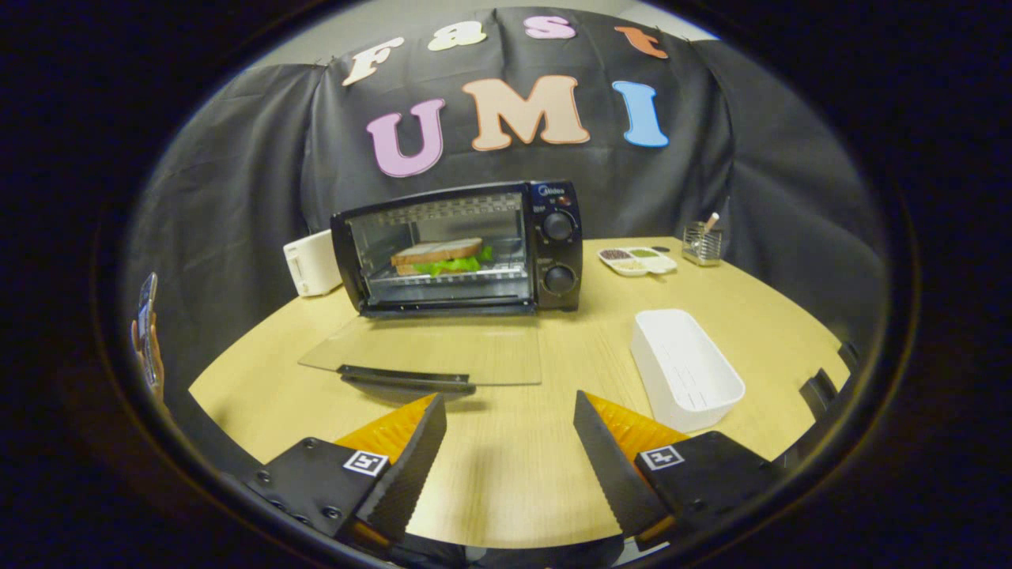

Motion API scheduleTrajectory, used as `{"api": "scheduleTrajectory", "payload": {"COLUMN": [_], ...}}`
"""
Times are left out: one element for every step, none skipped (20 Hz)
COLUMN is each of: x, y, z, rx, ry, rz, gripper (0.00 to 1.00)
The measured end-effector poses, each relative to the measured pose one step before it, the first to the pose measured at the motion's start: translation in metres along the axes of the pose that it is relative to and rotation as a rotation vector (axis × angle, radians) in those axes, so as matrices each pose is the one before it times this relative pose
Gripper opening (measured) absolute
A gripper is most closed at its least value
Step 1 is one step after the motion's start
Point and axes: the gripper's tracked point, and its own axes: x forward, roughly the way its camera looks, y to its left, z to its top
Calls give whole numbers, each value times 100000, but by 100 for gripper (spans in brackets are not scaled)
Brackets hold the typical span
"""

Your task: Open the toaster oven, put the food inside, and close the toaster oven door.

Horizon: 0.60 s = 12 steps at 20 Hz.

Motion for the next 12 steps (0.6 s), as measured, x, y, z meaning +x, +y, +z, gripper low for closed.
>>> {"api": "scheduleTrajectory", "payload": {"x": [260, 484, 601, 641, 476, 479, 501, 460, 329, 319, 244, 123], "y": [-188, -100, 45, 154, 234, 454, 492, 412, 303, 371, 325, 503], "z": [-642, -367, -334, -226, -241, -103, -4, 124, 29, 110, 122, 192], "rx": [-208, -461, -286, -135, 200, 265, 65, -121, 61, 441, 924, 1043], "ry": [1419, 900, 967, 760, 679, 573, 110, 140, -8, -24, -318, 181], "rz": [-819, -622, -601, -58, 314, 646, 780, 406, 309, 510, 858, 1425], "gripper": [99, 99, 99, 99, 99, 99, 99, 99, 99, 99, 99, 99]}}
